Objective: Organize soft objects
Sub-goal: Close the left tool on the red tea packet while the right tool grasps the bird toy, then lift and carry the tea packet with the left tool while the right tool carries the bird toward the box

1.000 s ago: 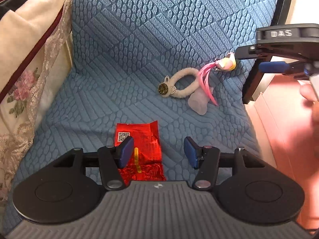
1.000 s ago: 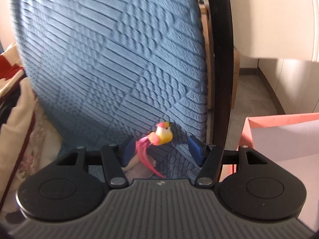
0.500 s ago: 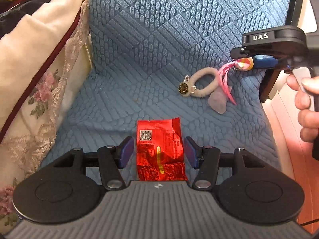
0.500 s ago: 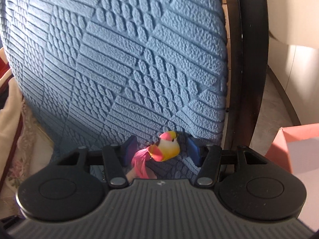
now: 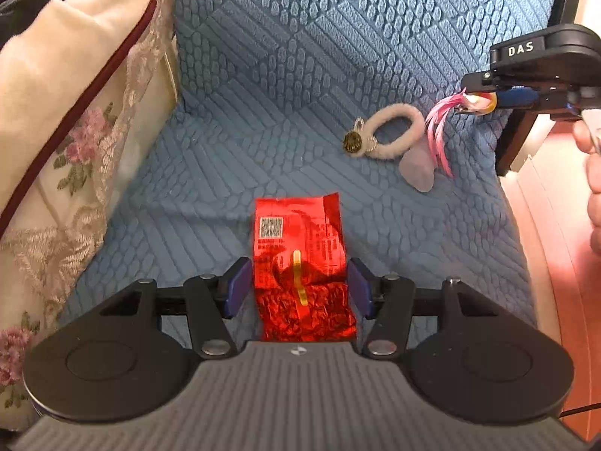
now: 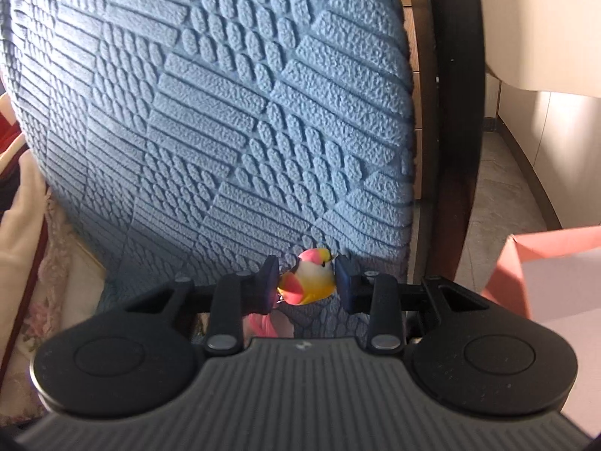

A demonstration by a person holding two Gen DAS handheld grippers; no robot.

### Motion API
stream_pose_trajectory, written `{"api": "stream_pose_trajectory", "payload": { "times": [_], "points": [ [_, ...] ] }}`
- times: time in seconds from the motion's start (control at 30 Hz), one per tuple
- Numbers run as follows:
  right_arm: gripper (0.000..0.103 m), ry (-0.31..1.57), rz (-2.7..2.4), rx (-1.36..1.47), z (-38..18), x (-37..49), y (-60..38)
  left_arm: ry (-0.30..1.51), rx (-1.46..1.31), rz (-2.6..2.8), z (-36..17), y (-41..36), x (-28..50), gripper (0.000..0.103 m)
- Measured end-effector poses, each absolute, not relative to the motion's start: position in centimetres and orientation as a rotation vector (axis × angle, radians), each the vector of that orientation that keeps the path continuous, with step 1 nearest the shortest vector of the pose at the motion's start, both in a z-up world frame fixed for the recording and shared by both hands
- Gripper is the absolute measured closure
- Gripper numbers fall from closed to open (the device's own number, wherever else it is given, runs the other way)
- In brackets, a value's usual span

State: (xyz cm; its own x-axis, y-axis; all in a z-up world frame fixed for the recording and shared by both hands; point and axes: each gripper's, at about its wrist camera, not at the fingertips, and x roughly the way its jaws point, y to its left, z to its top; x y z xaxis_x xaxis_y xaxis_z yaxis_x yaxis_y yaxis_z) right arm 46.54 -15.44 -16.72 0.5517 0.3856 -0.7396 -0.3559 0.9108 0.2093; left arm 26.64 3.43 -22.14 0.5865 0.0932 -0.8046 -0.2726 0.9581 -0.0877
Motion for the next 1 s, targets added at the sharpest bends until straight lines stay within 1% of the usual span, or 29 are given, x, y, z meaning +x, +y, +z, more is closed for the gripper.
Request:
{"api": "stream_pose_trajectory", "payload": {
  "times": [0.27,0.5,1.0],
  "points": [
    [0.068,0.884,0.421,-0.011,-16.2,44.2,-14.6,0.936,-0.190,0.181,-22.5,2.3,25.8,0.043],
    [0.068,0.884,0.397,0.001,-15.5,42.5,-15.7,0.906,-0.207,0.184,-22.6,2.5,25.5,0.043],
    [0.068,0.889,0.406,-0.050,-13.6,37.3,-16.8,0.868,-0.308,0.166,-20.5,3.8,23.9,0.043]
  ]
}}
